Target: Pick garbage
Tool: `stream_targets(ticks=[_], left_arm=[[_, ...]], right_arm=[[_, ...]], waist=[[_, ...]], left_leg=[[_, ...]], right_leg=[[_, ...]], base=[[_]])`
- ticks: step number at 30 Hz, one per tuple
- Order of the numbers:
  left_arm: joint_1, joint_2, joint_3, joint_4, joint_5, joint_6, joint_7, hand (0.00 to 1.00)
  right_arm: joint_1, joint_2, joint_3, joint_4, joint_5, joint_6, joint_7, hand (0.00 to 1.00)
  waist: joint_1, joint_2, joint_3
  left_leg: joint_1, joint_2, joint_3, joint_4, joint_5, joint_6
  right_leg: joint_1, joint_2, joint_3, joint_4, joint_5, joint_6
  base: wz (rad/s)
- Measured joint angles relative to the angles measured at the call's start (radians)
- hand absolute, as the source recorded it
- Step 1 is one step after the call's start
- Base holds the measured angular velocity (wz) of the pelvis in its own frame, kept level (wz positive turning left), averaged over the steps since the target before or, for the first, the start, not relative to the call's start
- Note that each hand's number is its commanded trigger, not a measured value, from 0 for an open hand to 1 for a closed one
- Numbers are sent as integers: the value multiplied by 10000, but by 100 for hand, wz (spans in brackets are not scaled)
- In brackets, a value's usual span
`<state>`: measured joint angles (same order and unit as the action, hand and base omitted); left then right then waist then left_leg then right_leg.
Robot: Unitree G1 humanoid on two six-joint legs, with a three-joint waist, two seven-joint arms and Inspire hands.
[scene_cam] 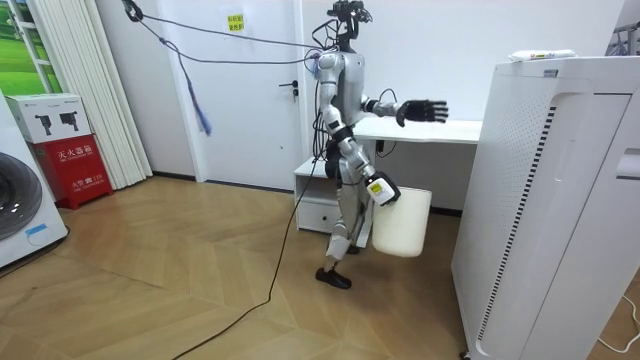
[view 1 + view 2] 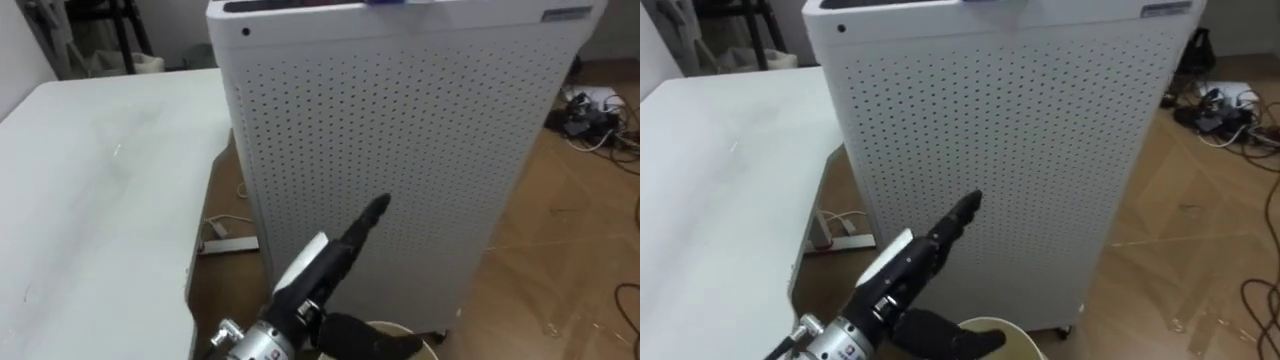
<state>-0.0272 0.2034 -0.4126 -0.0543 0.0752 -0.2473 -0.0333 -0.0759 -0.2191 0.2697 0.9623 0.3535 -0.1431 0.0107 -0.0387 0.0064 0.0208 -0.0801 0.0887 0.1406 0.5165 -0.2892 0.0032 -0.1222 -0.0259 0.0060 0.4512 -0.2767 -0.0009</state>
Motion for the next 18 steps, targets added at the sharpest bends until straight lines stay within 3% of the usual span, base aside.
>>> stream_targets(ticks=[2,5,10,12,16,18], left_arm=[[59,-11,286,-320,437,-385,560,0],[32,-69,547,-491,967,-731,1265,0],[38,-38,779,-585,2333,-794,2199,0],[38,-45,991,-837,2934,-820,2709,0],[24,110,1403,-1047,3424,-1118,3647,0],[11,120,1712,-1172,3810,-1151,4104,0]], right_arm=[[83,-23,7,-285,16,-6,-145,100],[229,-27,-62,-467,17,-112,-368,100],[703,-26,-550,-913,-29,-123,-703,100],[1060,13,-732,-1278,-14,-125,-845,100],[1257,106,-766,-1312,-71,-126,-874,100],[1319,116,-764,-1307,-71,-125,-846,100]], waist=[[74,-19,-33],[-108,-97,-83],[-130,-137,-115],[-123,-114,-129],[-137,-95,-141],[37,-90,-139]], left_leg=[[126,1,-156,-363,22,-88],[360,-20,-287,-1037,129,-303],[827,-36,-278,-1689,162,-452],[1010,-116,-255,-1976,174,-468],[1290,-197,70,-2118,156,-473],[1517,-206,525,-2213,154,-472]], right_leg=[[-89,117,190,-1,67,-113],[-182,151,228,-14,98,-166],[-2,278,497,-269,168,-167],[2,284,637,-346,218,-82],[-6,253,894,-394,293,44],[-40,234,895,-385,321,82]], base=[[-55],[-8],[-11],[-20],[-38],[-61]])
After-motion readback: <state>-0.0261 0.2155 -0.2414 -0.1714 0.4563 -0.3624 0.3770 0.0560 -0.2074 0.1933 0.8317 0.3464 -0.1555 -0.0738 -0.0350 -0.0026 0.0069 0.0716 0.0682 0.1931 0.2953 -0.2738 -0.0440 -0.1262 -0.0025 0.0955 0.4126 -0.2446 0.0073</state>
